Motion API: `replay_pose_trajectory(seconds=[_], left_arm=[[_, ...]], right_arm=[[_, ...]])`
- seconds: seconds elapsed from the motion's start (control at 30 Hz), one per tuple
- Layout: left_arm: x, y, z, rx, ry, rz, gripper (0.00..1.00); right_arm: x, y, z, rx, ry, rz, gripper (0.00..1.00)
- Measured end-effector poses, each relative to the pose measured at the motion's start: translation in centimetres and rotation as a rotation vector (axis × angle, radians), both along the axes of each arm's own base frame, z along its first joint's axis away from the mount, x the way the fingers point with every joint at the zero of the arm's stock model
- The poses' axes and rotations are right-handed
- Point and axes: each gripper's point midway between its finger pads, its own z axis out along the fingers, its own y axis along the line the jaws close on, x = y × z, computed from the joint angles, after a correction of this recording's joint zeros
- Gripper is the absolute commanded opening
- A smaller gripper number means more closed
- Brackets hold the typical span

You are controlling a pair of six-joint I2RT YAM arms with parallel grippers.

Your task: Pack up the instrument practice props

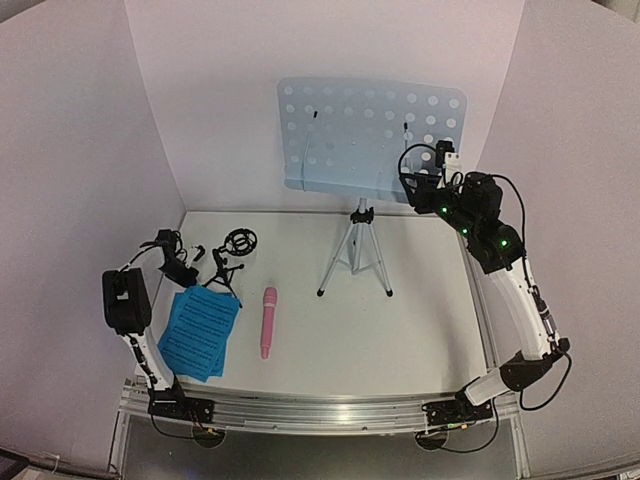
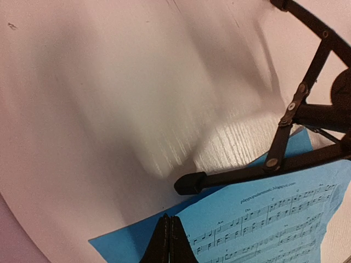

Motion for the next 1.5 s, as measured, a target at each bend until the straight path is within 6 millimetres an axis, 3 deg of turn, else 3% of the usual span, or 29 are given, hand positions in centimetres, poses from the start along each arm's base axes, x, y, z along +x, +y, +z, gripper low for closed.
replay_pose_trajectory(seconds=[0.13, 0.33, 0.53, 0.6, 0.8, 1.13, 1.27, 1.5], left_arm=[[0.0, 0.2, 2.2, -0.026, -0.012, 0.034, 0.0], [-1.5, 0.9, 4.3, -0.099, 0.01, 0.095, 0.0], [-2.3, 5.0, 4.8, -0.166, 0.039, 0.275, 0.0], [-2.4, 5.6, 4.8, -0.179, 0.045, 0.316, 0.0], [-2.8, 4.4, 4.4, -0.268, 0.106, 0.387, 0.0], [-2.9, 4.3, 4.3, -0.335, 0.164, 0.53, 0.0], [-3.1, 3.7, 5.5, -0.377, 0.192, 0.552, 0.0], [-4.8, 2.6, 9.4, -0.427, 0.157, 0.539, 0.0]], right_arm=[[0.0, 0.0, 0.0, -0.001, -0.001, 0.0, 0.39], [0.0, 0.0, 0.0, -0.003, -0.002, 0.001, 0.39], [0.0, 0.0, 0.0, -0.003, -0.001, 0.001, 0.39], [0.0, 0.0, 0.0, -0.003, -0.001, 0.001, 0.39], [0.0, 0.0, 0.0, -0.002, -0.001, 0.001, 0.39], [-0.1, 0.2, 0.0, 0.001, 0.001, 0.012, 0.39], [-0.1, 0.2, 0.0, 0.001, 0.001, 0.012, 0.39], [0.0, 0.2, -0.1, 0.0, 0.001, 0.012, 0.39]])
